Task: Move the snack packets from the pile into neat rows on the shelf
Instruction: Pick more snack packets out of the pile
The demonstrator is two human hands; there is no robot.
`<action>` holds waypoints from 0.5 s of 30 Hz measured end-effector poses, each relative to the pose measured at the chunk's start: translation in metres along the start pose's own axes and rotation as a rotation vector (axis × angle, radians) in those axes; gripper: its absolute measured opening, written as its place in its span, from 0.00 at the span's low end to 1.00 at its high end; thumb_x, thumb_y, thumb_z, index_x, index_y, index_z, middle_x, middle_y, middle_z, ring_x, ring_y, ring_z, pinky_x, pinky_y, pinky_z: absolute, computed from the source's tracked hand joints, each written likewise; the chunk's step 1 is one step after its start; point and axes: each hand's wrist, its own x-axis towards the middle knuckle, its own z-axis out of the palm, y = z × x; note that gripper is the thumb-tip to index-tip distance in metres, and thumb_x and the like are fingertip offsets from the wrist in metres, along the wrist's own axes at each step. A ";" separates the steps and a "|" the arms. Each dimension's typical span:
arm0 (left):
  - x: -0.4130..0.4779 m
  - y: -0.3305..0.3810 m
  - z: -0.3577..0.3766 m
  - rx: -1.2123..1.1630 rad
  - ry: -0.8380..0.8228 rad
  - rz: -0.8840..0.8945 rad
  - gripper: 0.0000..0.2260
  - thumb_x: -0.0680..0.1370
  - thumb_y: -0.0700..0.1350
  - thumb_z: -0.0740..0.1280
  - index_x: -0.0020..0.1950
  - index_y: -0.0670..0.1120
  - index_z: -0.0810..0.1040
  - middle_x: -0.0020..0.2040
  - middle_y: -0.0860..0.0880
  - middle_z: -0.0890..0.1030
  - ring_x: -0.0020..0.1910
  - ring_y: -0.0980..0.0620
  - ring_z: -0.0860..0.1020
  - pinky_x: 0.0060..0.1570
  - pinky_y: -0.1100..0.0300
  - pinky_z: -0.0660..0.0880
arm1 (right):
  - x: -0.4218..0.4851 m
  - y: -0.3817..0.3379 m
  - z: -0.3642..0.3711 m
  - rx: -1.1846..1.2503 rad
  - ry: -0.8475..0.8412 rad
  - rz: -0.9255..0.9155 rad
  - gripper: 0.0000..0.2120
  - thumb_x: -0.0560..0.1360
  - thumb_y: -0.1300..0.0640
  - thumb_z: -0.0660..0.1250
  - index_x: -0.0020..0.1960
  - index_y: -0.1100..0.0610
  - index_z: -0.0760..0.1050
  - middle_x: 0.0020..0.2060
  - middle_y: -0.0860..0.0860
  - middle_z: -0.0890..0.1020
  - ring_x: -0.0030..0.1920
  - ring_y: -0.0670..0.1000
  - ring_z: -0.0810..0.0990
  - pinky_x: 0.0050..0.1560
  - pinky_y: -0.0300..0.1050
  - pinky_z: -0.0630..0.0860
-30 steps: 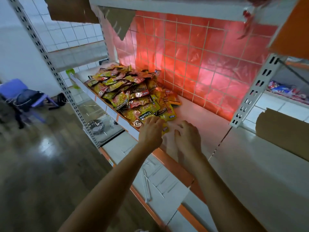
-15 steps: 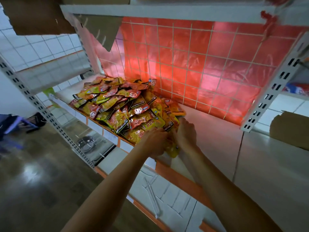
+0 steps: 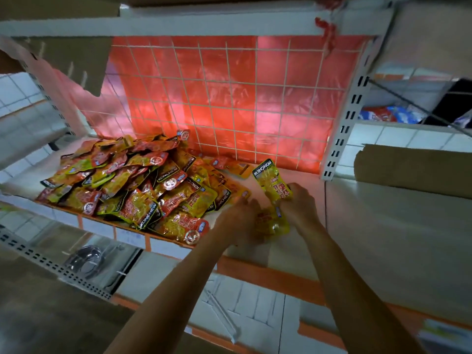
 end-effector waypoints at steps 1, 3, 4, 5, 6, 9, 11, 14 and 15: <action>0.002 0.005 0.001 -0.049 0.043 -0.034 0.35 0.66 0.62 0.75 0.63 0.43 0.69 0.61 0.44 0.74 0.63 0.43 0.73 0.55 0.49 0.75 | -0.003 0.005 -0.009 0.029 0.038 0.021 0.14 0.66 0.55 0.68 0.52 0.55 0.77 0.46 0.56 0.82 0.49 0.59 0.79 0.44 0.47 0.74; 0.005 0.020 -0.002 -0.195 0.109 -0.104 0.33 0.65 0.61 0.76 0.60 0.43 0.70 0.53 0.44 0.77 0.54 0.44 0.77 0.48 0.52 0.75 | -0.006 0.018 -0.029 0.069 0.133 0.050 0.12 0.68 0.59 0.68 0.52 0.55 0.78 0.46 0.56 0.82 0.49 0.59 0.79 0.43 0.45 0.72; 0.007 0.028 -0.003 -0.262 0.125 -0.137 0.33 0.64 0.60 0.77 0.60 0.43 0.69 0.52 0.45 0.77 0.53 0.44 0.77 0.48 0.53 0.74 | -0.008 0.025 -0.038 0.101 0.182 0.061 0.14 0.69 0.61 0.68 0.54 0.55 0.78 0.46 0.56 0.82 0.49 0.58 0.79 0.44 0.45 0.72; 0.010 0.037 -0.003 -0.317 0.130 -0.166 0.33 0.64 0.60 0.77 0.60 0.43 0.69 0.52 0.45 0.78 0.53 0.44 0.77 0.49 0.53 0.75 | -0.010 0.031 -0.048 0.140 0.229 0.075 0.15 0.68 0.62 0.68 0.55 0.56 0.78 0.47 0.55 0.82 0.49 0.57 0.79 0.44 0.44 0.71; 0.012 0.047 -0.002 -0.369 0.130 -0.184 0.33 0.65 0.60 0.77 0.60 0.44 0.69 0.52 0.46 0.78 0.54 0.44 0.77 0.50 0.53 0.75 | -0.011 0.037 -0.058 0.176 0.277 0.084 0.16 0.68 0.63 0.68 0.55 0.56 0.78 0.46 0.54 0.81 0.47 0.55 0.78 0.44 0.43 0.69; 0.021 0.074 0.004 -0.554 0.145 -0.227 0.32 0.66 0.58 0.76 0.64 0.46 0.70 0.55 0.46 0.79 0.55 0.45 0.77 0.54 0.52 0.75 | -0.014 0.056 -0.085 0.297 0.394 0.119 0.11 0.68 0.62 0.69 0.50 0.53 0.77 0.41 0.51 0.79 0.45 0.54 0.77 0.42 0.41 0.67; 0.028 0.093 0.009 -0.617 0.174 -0.228 0.30 0.68 0.56 0.76 0.64 0.46 0.71 0.56 0.46 0.80 0.55 0.45 0.77 0.53 0.53 0.75 | -0.015 0.070 -0.102 0.391 0.453 0.141 0.08 0.68 0.60 0.68 0.45 0.50 0.75 0.40 0.51 0.80 0.45 0.56 0.79 0.42 0.46 0.72; 0.039 0.126 0.016 -0.705 0.184 -0.203 0.23 0.73 0.53 0.72 0.64 0.47 0.72 0.56 0.46 0.81 0.52 0.48 0.78 0.48 0.58 0.74 | -0.014 0.094 -0.126 0.606 0.521 0.183 0.07 0.66 0.55 0.68 0.43 0.48 0.74 0.40 0.52 0.80 0.41 0.54 0.78 0.45 0.54 0.77; 0.043 0.138 0.018 -0.719 0.175 -0.187 0.21 0.75 0.53 0.70 0.64 0.47 0.72 0.56 0.47 0.80 0.50 0.50 0.77 0.46 0.60 0.71 | -0.013 0.103 -0.133 0.653 0.534 0.200 0.08 0.67 0.55 0.69 0.45 0.48 0.74 0.41 0.53 0.80 0.41 0.53 0.78 0.45 0.55 0.77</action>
